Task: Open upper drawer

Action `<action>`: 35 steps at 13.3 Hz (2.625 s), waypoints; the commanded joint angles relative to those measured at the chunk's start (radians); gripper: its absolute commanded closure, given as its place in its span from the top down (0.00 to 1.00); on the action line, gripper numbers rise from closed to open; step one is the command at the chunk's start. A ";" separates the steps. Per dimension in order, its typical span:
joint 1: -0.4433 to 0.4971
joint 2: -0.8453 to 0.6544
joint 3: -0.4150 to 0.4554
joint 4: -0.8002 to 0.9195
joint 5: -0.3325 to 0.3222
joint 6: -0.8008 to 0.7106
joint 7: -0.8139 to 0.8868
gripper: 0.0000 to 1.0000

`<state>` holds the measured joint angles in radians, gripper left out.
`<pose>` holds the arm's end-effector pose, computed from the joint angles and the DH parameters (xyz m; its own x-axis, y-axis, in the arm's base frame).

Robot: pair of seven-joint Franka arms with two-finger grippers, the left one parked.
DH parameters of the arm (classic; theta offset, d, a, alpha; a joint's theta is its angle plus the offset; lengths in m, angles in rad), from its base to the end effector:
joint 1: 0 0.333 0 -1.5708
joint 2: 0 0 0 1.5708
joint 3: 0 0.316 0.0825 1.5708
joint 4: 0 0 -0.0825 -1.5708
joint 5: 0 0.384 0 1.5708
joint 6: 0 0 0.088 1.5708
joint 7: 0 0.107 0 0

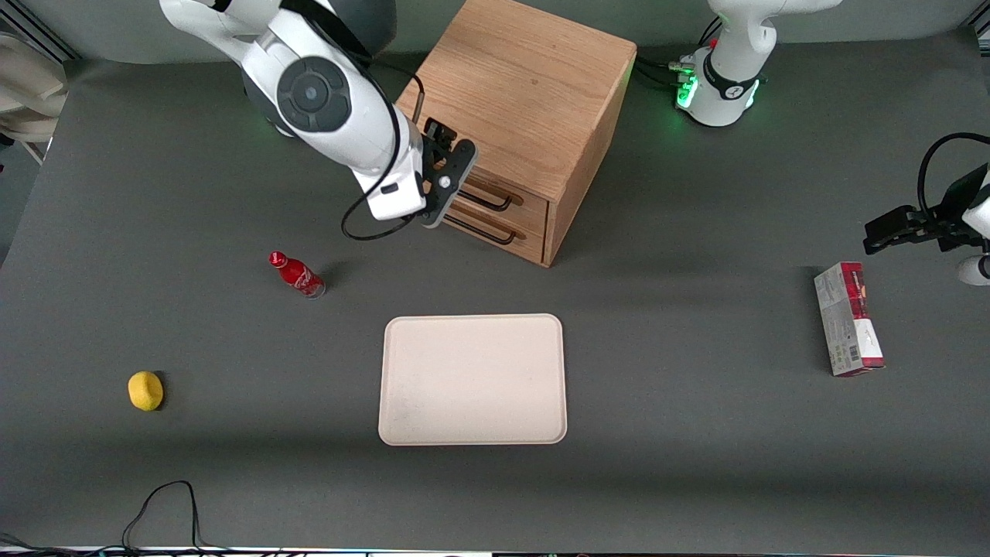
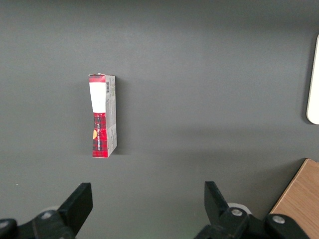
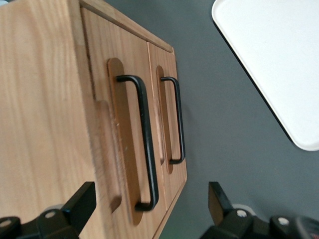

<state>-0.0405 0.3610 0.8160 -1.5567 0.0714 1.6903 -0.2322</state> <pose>0.4846 0.3982 0.4875 0.5529 0.8323 -0.0401 0.7750 -0.5314 -0.3420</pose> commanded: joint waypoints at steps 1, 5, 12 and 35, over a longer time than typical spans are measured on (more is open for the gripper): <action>-0.007 -0.005 0.003 -0.062 0.025 0.060 -0.070 1.00; -0.006 -0.005 0.002 -0.149 0.014 0.158 -0.101 1.00; -0.006 0.022 0.002 -0.174 -0.002 0.215 -0.124 1.00; -0.016 0.208 -0.173 0.096 -0.137 0.183 -0.299 1.00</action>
<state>-0.0627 0.5246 0.6650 -1.5513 -0.0549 1.9171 -0.5099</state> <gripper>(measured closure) 0.000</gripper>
